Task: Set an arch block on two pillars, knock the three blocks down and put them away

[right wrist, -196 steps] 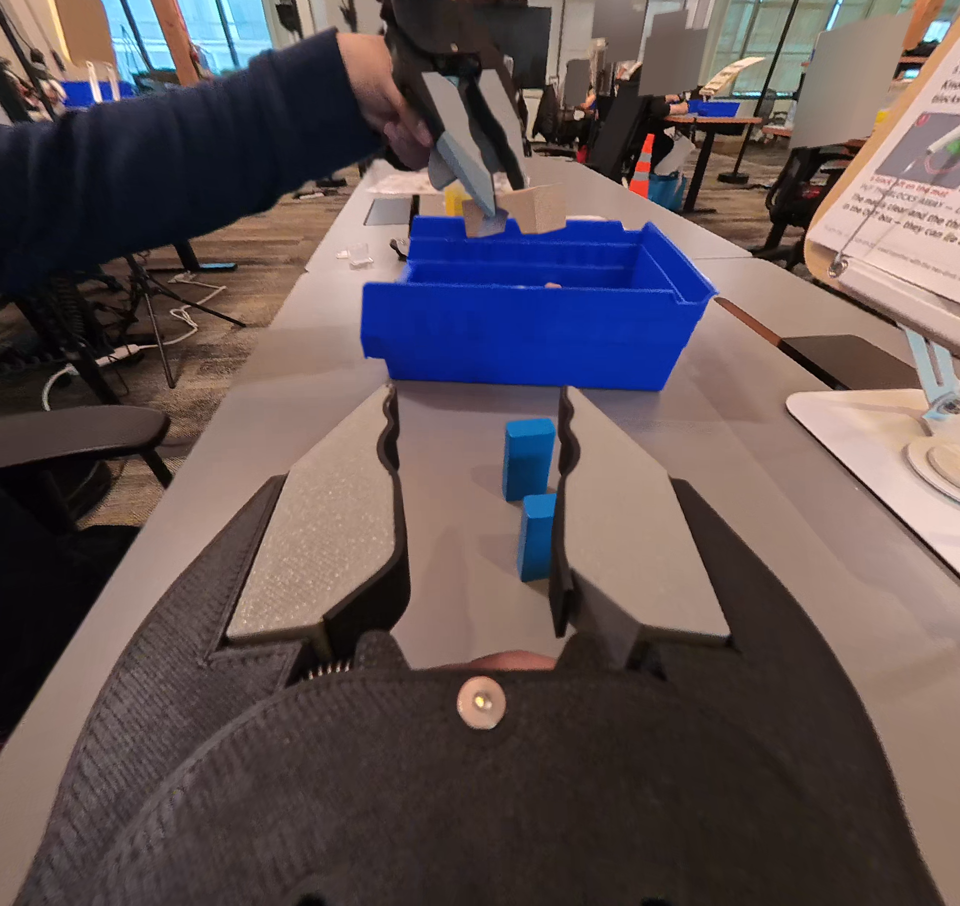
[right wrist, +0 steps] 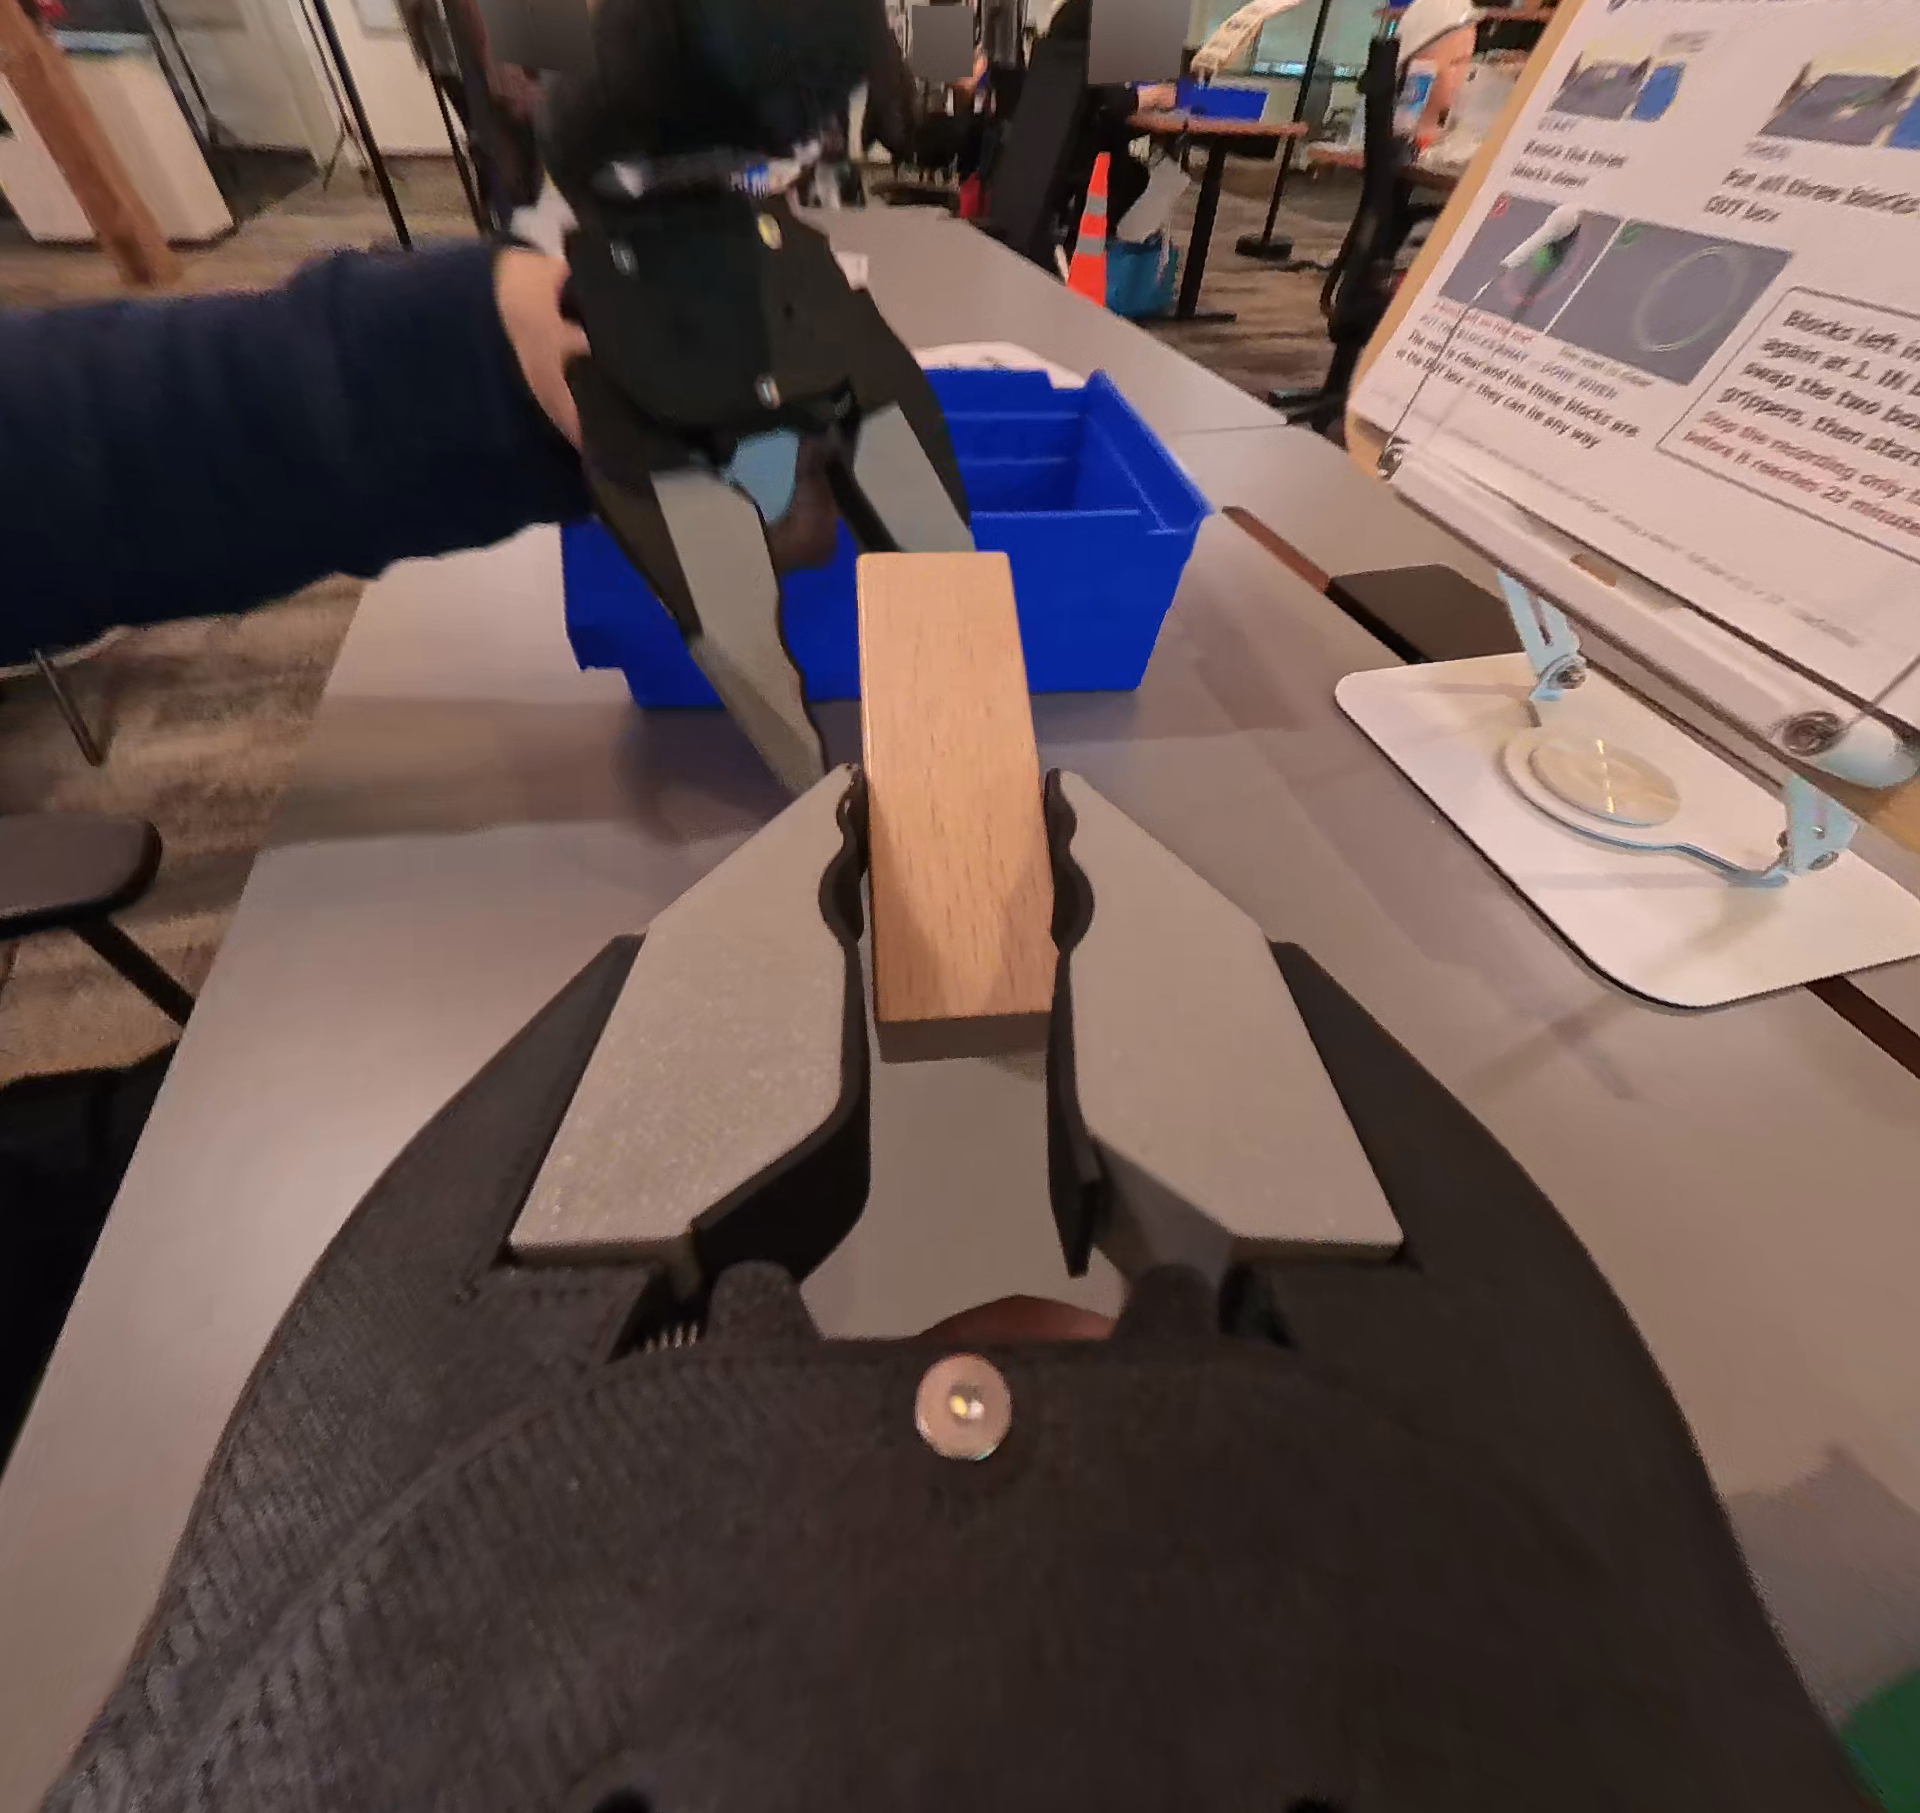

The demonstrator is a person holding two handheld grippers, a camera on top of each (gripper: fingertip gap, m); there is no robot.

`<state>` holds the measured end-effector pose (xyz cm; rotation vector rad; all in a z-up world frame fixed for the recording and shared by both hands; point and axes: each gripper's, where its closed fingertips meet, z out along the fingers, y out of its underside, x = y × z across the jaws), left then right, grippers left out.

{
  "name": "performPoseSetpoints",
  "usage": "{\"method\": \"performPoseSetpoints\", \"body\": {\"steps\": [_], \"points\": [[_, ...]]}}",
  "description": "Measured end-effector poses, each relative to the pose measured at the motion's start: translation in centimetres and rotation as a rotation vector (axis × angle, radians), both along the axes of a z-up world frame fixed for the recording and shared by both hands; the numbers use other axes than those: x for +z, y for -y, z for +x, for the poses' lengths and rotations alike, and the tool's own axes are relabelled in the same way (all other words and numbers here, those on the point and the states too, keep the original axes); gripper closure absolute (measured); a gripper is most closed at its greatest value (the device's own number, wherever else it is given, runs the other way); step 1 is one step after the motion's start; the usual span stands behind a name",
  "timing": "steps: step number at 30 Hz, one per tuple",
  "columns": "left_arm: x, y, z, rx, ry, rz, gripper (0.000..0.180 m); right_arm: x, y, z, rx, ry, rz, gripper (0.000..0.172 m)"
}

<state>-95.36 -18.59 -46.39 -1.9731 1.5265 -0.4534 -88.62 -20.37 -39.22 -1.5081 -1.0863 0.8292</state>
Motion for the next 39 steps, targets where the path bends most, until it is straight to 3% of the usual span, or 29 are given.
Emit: {"method": "performPoseSetpoints", "body": {"steps": [8,22,39], "points": [[-3.2,-0.5,1.8,-0.125,-0.23,0.028,0.123,1.7,0.7,0.4,0.033,-0.079,0.006,0.141],[-3.3,-1.0,3.3,-0.133,-0.162,-0.014,0.15,2.1,1.4,0.9,0.04,-0.053,0.031,0.141],[-3.4,-0.6,4.7,-0.144,-0.164,-0.033,0.151,2.8,1.5,1.6,0.036,-0.077,0.033,0.141]]}}
